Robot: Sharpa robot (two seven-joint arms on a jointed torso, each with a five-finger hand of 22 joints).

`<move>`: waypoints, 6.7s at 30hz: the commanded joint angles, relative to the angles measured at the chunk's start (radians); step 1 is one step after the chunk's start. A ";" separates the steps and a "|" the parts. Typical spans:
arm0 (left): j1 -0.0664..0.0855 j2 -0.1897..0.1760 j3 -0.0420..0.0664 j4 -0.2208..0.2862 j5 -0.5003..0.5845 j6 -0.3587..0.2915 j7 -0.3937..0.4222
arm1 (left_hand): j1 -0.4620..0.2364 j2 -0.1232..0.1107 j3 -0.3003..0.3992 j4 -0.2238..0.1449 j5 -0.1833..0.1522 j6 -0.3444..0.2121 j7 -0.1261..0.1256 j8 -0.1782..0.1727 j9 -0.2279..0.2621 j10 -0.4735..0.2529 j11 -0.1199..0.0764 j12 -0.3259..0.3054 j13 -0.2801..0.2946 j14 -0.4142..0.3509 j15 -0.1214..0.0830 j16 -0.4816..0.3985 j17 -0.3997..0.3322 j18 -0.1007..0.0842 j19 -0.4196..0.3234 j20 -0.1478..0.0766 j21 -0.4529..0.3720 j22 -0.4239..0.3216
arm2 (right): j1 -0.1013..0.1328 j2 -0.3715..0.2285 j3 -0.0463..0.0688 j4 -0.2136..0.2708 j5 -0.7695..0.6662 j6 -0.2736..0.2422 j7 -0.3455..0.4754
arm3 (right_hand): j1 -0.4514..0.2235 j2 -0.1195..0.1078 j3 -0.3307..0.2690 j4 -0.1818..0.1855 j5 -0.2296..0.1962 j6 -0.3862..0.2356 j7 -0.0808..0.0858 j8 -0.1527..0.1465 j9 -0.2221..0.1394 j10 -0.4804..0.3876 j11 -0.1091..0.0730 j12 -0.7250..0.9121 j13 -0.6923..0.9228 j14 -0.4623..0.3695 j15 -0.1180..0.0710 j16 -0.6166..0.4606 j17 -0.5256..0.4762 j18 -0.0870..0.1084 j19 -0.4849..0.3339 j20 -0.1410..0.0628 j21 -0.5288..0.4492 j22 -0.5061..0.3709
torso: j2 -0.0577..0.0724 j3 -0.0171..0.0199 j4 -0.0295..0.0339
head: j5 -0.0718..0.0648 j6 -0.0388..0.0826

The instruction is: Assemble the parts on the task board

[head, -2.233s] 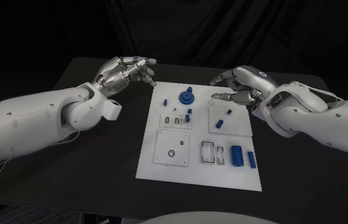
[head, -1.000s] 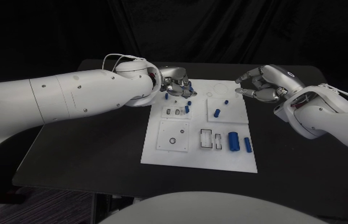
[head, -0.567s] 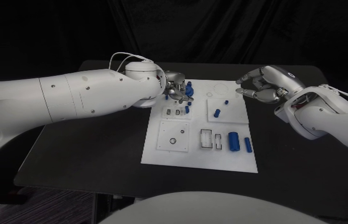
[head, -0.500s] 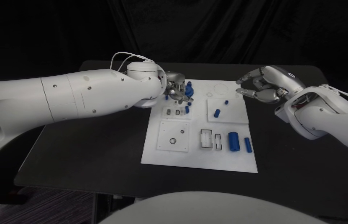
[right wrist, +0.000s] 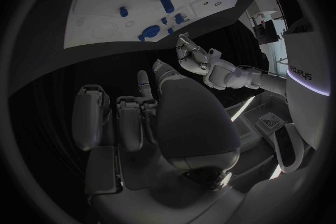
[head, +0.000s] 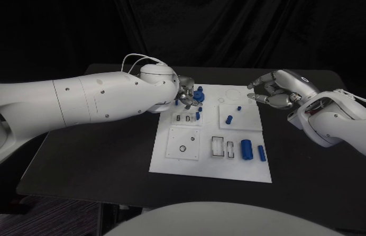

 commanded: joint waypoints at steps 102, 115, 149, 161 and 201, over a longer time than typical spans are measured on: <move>-0.080 0.081 0.001 -0.101 0.063 0.018 0.007 | 0.058 -0.011 0.024 -0.021 0.048 0.028 0.001 -0.106 -0.004 0.104 -0.006 0.003 0.263 0.104 -0.009 0.007 0.263 -0.006 0.105 -0.027 0.003 0.263 | -0.003 0.020 0.001 -0.010 0.000 0.049 -0.036 | 0.033 0.004 0.026 -0.006 0.063 0.017 0.001 -0.014 -0.011 0.101 0.007 0.004 0.260 0.093 0.007 -0.006 0.214 0.003 0.002 0.008 -0.018 0.171 | -0.006 -0.0029 -0.0008 | 0.005 0.000; -0.084 0.084 0.001 -0.105 0.063 0.026 0.009 | 0.076 -0.017 0.039 -0.033 0.084 0.040 0.000 -0.130 -0.006 0.104 -0.007 0.003 0.263 0.104 -0.009 0.007 0.263 -0.006 0.105 -0.031 0.003 0.263 | -0.003 0.024 0.001 -0.011 0.000 0.050 -0.027 | 0.040 0.004 0.033 -0.008 0.081 0.020 0.001 -0.015 -0.013 0.100 0.006 0.004 0.259 0.093 0.007 -0.007 0.214 0.003 0.002 0.008 -0.019 0.171 | -0.006 -0.0034 -0.0010 | 0.007 0.000; -0.086 0.060 0.001 -0.094 0.063 0.016 0.003 | 0.097 -0.092 0.245 -0.102 0.300 0.081 -0.008 -0.200 0.037 0.104 -0.015 0.003 0.263 0.104 -0.016 0.007 0.263 -0.006 0.105 -0.050 0.003 0.263 | -0.004 0.023 0.001 -0.015 0.000 0.061 -0.029 | 0.047 0.004 0.040 -0.009 0.098 0.020 0.002 -0.019 -0.016 0.092 0.007 -0.002 0.250 0.090 0.007 -0.017 0.203 0.006 -0.004 0.008 -0.032 0.167 | -0.007 -0.0038 -0.0004 | 0.016 0.000; -0.087 0.037 0.001 -0.081 0.063 0.002 -0.006 | 0.089 -0.097 0.259 -0.102 0.300 0.085 -0.008 -0.201 0.042 0.104 -0.015 0.003 0.263 0.104 -0.017 0.007 0.263 -0.006 0.105 -0.051 0.003 0.263 | -0.005 0.021 0.001 -0.016 0.000 0.065 -0.029 | 0.050 0.005 0.044 -0.010 0.103 0.019 0.002 -0.020 -0.017 0.091 0.007 -0.004 0.249 0.089 0.007 -0.019 0.201 0.006 -0.004 0.008 -0.034 0.167 | -0.008 -0.0037 0.0008 | 0.017 0.000; -0.093 0.005 0.000 -0.052 0.063 -0.011 -0.024 | 0.075 -0.105 0.286 -0.104 0.285 0.090 -0.009 -0.206 0.051 0.104 -0.017 0.003 0.263 0.104 -0.018 0.007 0.263 -0.006 0.105 -0.053 0.003 0.263 | -0.008 0.020 0.001 -0.020 0.000 0.085 -0.038 | 0.062 0.008 0.060 -0.014 0.136 0.022 0.003 -0.023 -0.020 0.087 0.007 -0.007 0.244 0.088 0.008 -0.024 0.196 0.008 -0.008 0.008 -0.044 0.164 | -0.007 -0.0041 -0.0017 | 0.031 0.000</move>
